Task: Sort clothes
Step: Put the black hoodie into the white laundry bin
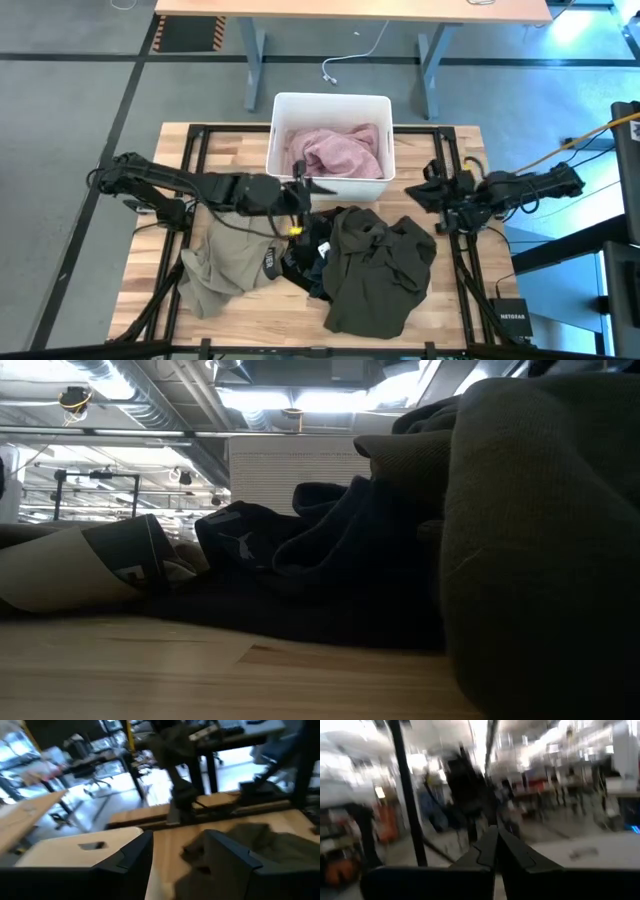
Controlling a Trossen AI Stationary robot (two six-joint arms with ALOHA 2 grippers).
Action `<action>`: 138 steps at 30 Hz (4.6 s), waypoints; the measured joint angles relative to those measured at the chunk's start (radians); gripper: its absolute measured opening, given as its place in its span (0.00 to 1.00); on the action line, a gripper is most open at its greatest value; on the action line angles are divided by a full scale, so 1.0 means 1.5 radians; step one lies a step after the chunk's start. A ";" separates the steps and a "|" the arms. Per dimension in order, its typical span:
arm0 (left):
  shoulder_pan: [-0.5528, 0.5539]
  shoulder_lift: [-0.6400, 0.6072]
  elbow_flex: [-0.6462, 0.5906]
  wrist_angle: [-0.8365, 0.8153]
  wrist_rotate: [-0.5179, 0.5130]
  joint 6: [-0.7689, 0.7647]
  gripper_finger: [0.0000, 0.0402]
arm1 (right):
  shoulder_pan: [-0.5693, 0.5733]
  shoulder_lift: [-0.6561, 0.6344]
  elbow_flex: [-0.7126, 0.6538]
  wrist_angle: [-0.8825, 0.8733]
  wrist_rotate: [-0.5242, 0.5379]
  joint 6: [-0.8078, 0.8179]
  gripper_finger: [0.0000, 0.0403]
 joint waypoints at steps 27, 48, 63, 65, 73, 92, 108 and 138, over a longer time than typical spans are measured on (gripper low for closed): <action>-0.077 -0.064 0.002 -0.184 -0.039 0.066 0.42 | 0.001 0.468 0.375 -0.665 -0.142 0.085 0.57; -0.020 -0.281 -0.211 0.033 0.075 0.026 0.42 | 0.000 0.469 0.375 -0.608 -0.100 0.023 0.57; -0.038 -0.288 -0.219 0.049 0.074 0.084 0.42 | 0.001 0.571 0.375 -0.592 -0.167 0.089 0.69; -0.038 -0.288 -0.219 0.048 0.074 0.088 0.42 | 0.001 0.581 0.375 -0.596 -0.210 0.111 0.72; -0.035 -0.288 -0.219 0.048 0.074 0.088 0.42 | 0.013 0.611 0.375 -0.576 -0.306 0.163 0.75; -0.035 -0.288 -0.219 0.046 0.074 0.071 0.42 | 0.102 0.780 0.379 -0.551 -0.012 0.119 0.68; -0.035 -0.288 -0.219 0.046 0.074 0.070 0.42 | 0.138 0.713 0.456 -0.638 0.130 0.128 0.11; -0.035 -0.288 -0.219 0.048 0.074 0.075 0.42 | -0.001 0.606 0.965 -0.478 0.371 -0.497 0.11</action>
